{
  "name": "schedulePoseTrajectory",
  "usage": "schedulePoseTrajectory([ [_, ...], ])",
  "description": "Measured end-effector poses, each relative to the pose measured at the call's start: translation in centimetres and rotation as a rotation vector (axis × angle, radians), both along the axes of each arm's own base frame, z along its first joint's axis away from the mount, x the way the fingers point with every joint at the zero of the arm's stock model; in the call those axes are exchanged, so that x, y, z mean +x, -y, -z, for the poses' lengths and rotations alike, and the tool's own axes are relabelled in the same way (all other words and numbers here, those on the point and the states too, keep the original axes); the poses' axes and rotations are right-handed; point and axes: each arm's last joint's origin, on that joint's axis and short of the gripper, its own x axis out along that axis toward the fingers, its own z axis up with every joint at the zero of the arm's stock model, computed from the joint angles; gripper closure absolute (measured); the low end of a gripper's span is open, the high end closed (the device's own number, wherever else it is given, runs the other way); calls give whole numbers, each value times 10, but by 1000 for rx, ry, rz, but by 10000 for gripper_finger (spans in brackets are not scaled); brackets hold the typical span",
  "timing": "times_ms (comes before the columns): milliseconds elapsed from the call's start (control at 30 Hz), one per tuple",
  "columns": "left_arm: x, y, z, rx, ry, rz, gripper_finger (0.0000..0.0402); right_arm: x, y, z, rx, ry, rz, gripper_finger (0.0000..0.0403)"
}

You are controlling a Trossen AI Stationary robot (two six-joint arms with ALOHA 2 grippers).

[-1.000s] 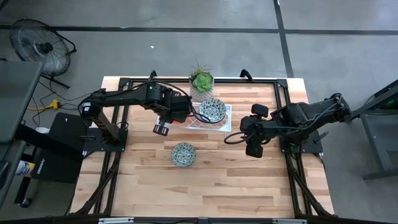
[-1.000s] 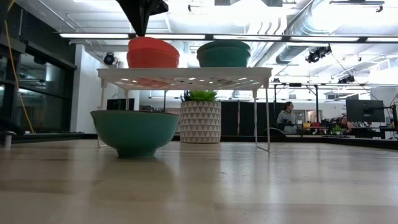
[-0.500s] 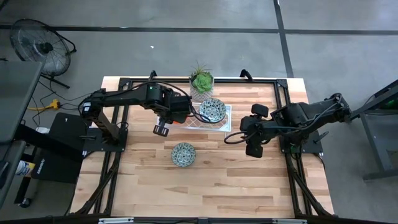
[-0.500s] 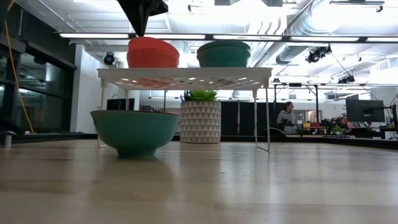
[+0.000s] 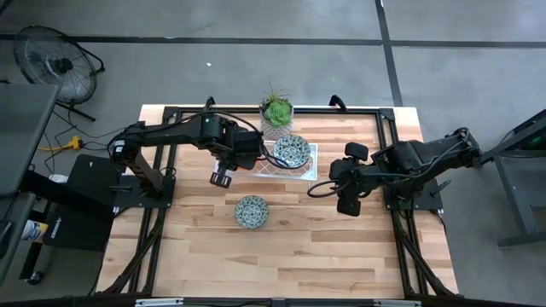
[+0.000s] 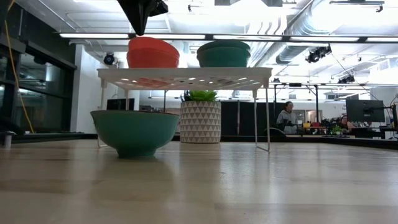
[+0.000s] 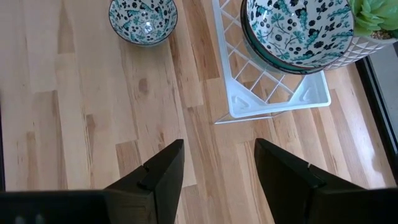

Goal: Pick & Place Mini bowls
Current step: Stack the orange bowl on the orange bowl on the shelf, then stack the blue bowl on the blue bowl on the shelf

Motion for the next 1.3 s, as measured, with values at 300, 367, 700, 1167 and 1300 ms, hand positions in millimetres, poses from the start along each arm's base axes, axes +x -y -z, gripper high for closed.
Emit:
schedulePoseTrajectory([
  [300,15,-1,16,8,-57,-5,401,0,0,0,4,-2,-3,219],
  [367,15,-1,17,21,-58,-13,401,0,0,0,6,-3,-5,219],
  [700,-3,-2,-3,65,20,-86,401,0,0,0,3,-3,-10,219],
  [1167,-49,27,-42,-5,213,-168,401,4,-2,-2,-22,31,-79,219],
  [1300,-54,48,-44,-68,229,-174,401,4,-2,-2,-23,32,-89,219],
])
